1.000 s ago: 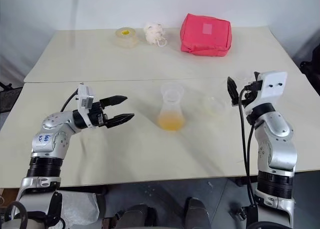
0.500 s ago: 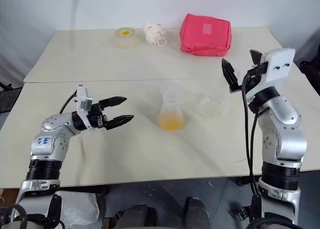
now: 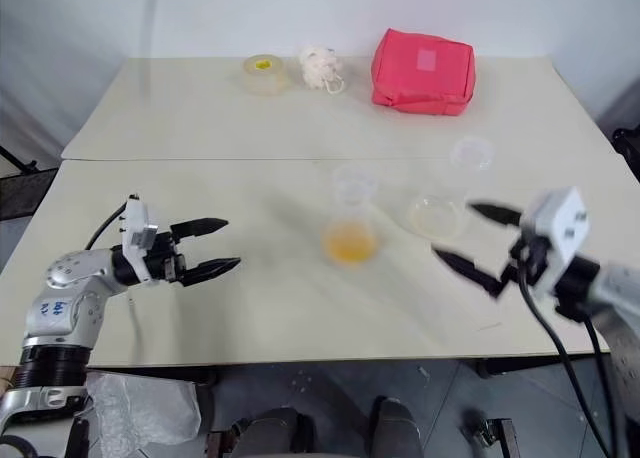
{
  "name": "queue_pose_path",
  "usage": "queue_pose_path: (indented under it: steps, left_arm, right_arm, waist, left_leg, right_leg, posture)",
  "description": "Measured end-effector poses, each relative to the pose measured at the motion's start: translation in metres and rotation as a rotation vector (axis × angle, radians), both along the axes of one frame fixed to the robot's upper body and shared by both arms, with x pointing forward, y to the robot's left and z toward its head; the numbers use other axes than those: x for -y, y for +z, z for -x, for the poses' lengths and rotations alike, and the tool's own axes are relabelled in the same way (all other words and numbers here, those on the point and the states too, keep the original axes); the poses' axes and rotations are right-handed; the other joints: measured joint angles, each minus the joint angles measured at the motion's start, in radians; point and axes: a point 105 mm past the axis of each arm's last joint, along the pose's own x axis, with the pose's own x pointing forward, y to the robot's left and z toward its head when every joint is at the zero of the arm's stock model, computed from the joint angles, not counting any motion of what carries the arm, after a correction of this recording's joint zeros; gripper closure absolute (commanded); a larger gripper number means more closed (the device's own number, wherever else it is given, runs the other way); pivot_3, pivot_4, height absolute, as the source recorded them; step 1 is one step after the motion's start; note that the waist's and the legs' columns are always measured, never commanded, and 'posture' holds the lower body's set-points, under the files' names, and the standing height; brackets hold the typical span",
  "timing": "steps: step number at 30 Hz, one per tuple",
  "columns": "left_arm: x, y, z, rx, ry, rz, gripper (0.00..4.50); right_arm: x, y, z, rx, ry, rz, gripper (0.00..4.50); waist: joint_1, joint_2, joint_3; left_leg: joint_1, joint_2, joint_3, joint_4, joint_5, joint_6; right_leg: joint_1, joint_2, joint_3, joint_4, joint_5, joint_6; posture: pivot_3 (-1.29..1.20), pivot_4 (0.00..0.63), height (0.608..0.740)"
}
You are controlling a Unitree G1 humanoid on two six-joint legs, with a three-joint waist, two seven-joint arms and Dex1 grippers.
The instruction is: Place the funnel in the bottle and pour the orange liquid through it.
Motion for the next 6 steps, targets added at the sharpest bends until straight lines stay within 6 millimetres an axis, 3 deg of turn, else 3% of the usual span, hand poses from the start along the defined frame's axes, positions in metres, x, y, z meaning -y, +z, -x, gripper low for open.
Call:
queue_pose_path:
  steps: [2, 6]
  left_arm:
    - [-0.0028, -0.0065, 0.0028, -0.016, 0.001, -0.006, 0.00]
    - [-0.0043, -0.0065, 0.0026, 0.002, 0.003, -0.008, 0.00]
  right_arm:
    - [0.0033, -0.0127, 0.0073, -0.032, 0.026, 0.033, 0.03]
    - [0.0053, -0.0180, 0.0022, -0.004, 0.031, 0.046, 0.03]
  waist:
    - [0.004, 0.000, 0.000]
    - [0.009, 0.000, 0.000]
  left_leg:
    - [0.002, 0.002, 0.001, 0.001, 0.000, 0.000]
    - [0.008, 0.003, 0.001, 0.000, 0.000, 0.000]
  right_leg:
    - [0.002, 0.000, 0.001, 0.000, 0.000, 0.000]
    - [0.007, 0.000, 0.002, -0.001, 0.000, 0.000]
  posture:
    - [0.00, 0.150, 0.740]
    - [0.00, 0.150, 0.740]
